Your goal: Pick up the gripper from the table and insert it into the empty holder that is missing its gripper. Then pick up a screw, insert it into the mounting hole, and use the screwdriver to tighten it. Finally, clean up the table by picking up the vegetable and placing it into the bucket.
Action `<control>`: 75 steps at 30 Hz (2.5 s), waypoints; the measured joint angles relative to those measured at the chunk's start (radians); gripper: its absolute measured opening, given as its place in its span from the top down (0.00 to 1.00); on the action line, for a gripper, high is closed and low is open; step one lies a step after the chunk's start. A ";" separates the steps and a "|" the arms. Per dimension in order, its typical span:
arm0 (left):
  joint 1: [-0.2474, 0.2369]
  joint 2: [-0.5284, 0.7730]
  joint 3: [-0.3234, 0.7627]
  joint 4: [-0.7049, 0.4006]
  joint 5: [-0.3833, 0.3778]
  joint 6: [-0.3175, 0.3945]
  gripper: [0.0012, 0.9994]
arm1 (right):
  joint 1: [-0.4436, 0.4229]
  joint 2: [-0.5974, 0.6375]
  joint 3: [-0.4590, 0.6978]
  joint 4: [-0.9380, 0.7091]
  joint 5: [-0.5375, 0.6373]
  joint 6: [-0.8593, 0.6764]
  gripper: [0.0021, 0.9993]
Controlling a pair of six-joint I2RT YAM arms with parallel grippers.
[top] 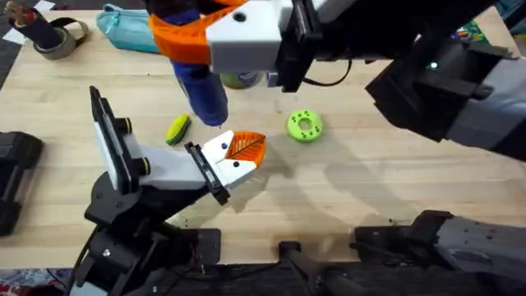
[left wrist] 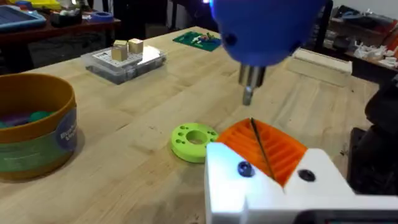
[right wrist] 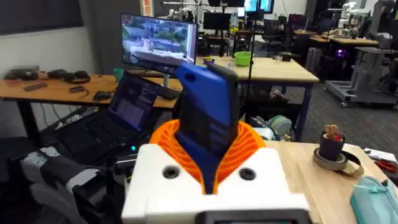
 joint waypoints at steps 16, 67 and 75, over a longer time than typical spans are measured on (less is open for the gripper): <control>0.000 0.000 0.000 0.000 0.000 0.000 0.99 | 0.004 0.000 -0.081 0.053 0.000 -0.025 0.96; 0.000 0.000 0.000 0.000 0.000 0.000 0.99 | 0.031 0.004 -0.102 0.064 0.046 -0.009 0.96; 0.000 0.000 0.000 0.000 0.000 0.000 0.99 | 0.031 0.004 -0.113 0.067 0.046 -0.005 0.95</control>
